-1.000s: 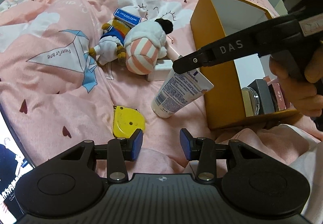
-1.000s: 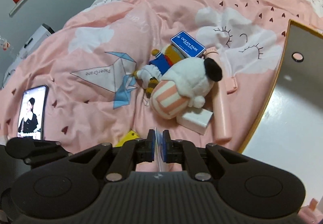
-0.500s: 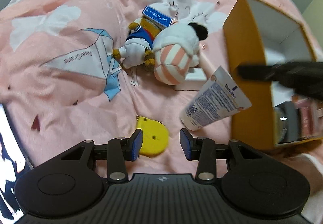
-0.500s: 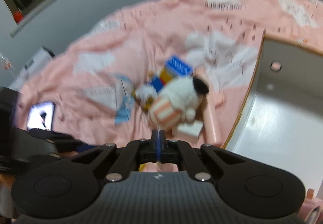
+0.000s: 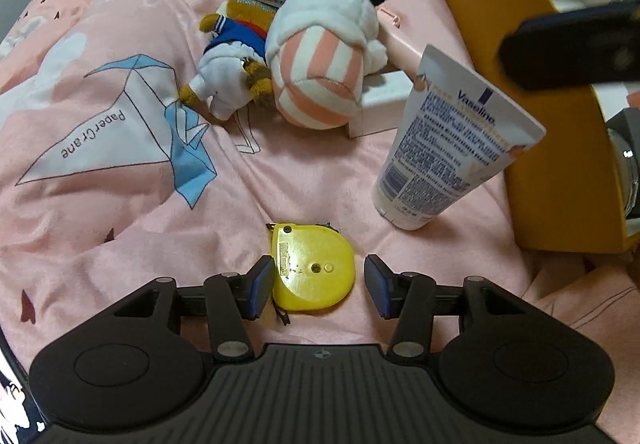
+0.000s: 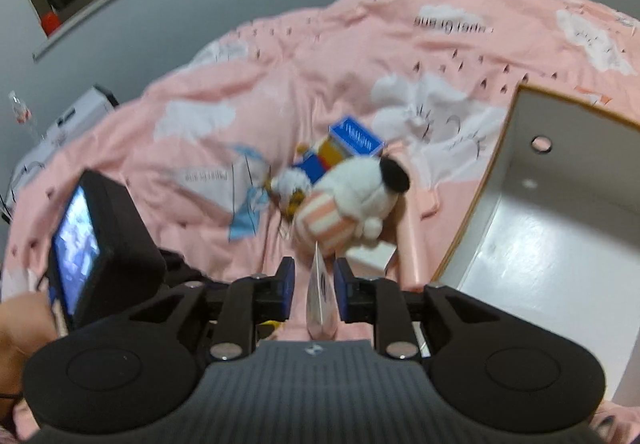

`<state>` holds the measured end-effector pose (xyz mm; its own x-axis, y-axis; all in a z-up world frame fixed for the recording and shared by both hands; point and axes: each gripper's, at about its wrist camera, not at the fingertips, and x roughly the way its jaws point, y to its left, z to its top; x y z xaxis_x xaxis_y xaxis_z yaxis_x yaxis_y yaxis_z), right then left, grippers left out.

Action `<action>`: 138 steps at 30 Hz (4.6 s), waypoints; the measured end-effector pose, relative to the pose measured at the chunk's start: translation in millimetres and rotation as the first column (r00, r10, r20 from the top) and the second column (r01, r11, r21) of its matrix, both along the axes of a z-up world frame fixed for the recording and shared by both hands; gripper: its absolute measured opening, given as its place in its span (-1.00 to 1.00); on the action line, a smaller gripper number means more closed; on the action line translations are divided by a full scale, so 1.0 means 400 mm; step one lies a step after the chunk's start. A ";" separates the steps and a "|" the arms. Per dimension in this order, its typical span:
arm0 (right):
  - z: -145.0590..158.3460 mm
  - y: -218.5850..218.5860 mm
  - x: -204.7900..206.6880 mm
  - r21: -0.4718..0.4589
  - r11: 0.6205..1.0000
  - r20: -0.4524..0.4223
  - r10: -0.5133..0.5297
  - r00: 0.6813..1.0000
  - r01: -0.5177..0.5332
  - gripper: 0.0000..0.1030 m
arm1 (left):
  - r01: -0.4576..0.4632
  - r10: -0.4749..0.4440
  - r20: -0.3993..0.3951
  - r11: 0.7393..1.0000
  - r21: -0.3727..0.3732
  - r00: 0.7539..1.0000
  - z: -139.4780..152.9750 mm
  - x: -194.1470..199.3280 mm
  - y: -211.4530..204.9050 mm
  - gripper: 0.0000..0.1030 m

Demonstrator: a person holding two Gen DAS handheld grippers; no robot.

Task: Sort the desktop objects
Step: 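Grasp the yellow tape measure with the left gripper while the right gripper holds the tube over the box, then lower the Vaseline tube into the orange box and open the right gripper while the left carries the tape measure, then lower the tape measure into the orange box and open the left gripper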

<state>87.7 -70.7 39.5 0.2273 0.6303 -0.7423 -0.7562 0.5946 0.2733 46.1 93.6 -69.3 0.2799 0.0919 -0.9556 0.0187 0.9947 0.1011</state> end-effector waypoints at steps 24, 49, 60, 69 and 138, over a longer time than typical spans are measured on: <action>0.132 -0.142 0.021 0.257 0.958 -0.070 -0.112 0.991 0.126 -0.96 | -0.109 0.131 0.113 0.977 -0.184 0.985 0.076 -0.093 0.123 0.09; 0.012 -0.344 0.037 0.163 0.869 -0.303 -0.406 0.862 0.467 -0.93 | 0.064 0.032 0.279 0.943 -0.326 0.960 0.240 -0.010 -0.087 0.09; -0.003 -0.313 0.031 0.110 0.907 -0.316 -0.356 0.880 0.406 -0.88 | 0.094 0.006 0.276 0.933 -0.347 0.961 0.241 -0.004 -0.108 0.09; 0.004 -0.254 0.032 0.048 0.967 -0.341 -0.219 0.914 0.249 -0.81 | 0.078 0.023 0.271 0.931 -0.357 0.962 0.247 -0.003 -0.095 0.09; -0.064 -0.285 0.083 -0.053 0.989 -0.173 -0.146 0.974 0.138 -0.65 | 0.131 -0.061 0.240 0.950 -0.285 0.969 0.246 0.006 -0.136 -0.04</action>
